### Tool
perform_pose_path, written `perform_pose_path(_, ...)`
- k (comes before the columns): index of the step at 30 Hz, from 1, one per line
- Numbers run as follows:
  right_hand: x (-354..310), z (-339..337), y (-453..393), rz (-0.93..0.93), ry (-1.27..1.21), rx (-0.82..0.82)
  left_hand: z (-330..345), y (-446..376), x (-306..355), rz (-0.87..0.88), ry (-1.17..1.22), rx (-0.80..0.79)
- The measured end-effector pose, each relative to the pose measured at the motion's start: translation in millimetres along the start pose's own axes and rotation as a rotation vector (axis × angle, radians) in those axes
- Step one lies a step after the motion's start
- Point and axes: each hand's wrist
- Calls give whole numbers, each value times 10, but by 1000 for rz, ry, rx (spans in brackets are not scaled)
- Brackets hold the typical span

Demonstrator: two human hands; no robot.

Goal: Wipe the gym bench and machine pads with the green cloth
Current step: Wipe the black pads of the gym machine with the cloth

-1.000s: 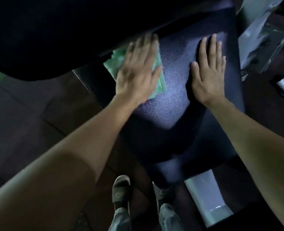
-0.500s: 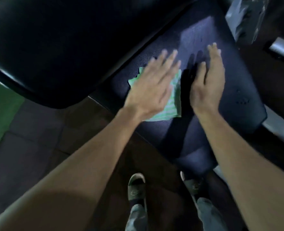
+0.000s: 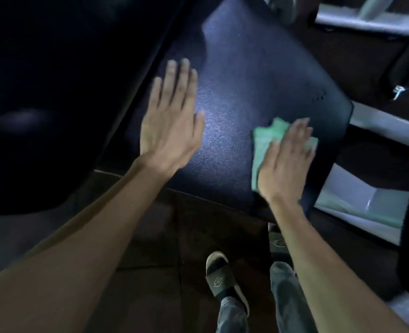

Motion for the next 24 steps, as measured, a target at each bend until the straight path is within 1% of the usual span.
perform_pose_path(1,-97,14,-211,154,-5,18,50,-22,86,81,-21,-7)
perform_pose_path(2,-252,8,-354,201,-26,17,100,-53,167,132,-40,-4)
perform_pose_path(3,-413,0,-391,132,-47,15,155,-98,240,146,-50,11)
perform_pose_path(5,-549,-15,-174,-178,-85,-25,239,-207,349,116,-73,32)
perform_pose_path(6,-481,-32,11,-282,-89,-62,256,-263,380,91,-76,33)
perform_pose_path(7,-316,-52,183,-320,-78,-79,265,-307,405,71,-74,28)
perform_pose_path(8,-81,-67,296,-278,-63,-75,275,-337,432,61,-71,25)
perform_pose_path(9,151,-74,301,-163,-53,-54,291,-350,459,56,-75,21)
perform_pose_path(10,320,-60,185,5,-63,-31,301,-356,485,55,-82,21)
perform_pose_path(12,355,-8,-304,346,-74,1,311,-362,514,63,-94,19)
perform_pose_path(13,250,25,-591,433,-75,34,317,-360,512,68,-98,13)
perform_pose_path(14,103,34,-831,430,-90,46,320,-362,505,66,-103,10)
perform_pose_path(15,-43,46,-982,337,-96,54,329,-376,504,61,-106,14)
perform_pose_path(16,-147,48,-1019,192,-108,54,337,-406,513,55,-106,19)
perform_pose_path(17,-181,41,-951,60,-119,40,346,-449,538,47,-99,20)
perform_pose_path(18,-145,25,-812,-31,-111,14,354,-514,582,43,-84,20)
perform_pose_path(19,-49,-1,-647,-68,-98,7,363,-595,636,41,-69,21)
perform_pose_path(20,96,-9,-521,-30,-85,10,366,-666,687,37,-63,18)
perform_pose_path(21,220,-9,-506,85,-83,21,372,-718,730,30,-68,13)
perform_pose_path(23,278,20,-854,436,-125,57,394,-759,778,17,-93,5)
perform_pose_path(24,220,52,-1141,575,-134,85,398,-758,789,14,-109,0)
Point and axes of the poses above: each hand's wrist, its own y-axis away from the middle knuckle, its own z-axis out of the palm, x = y × z, and after that the axes turned 7 degrees about x, right-handed
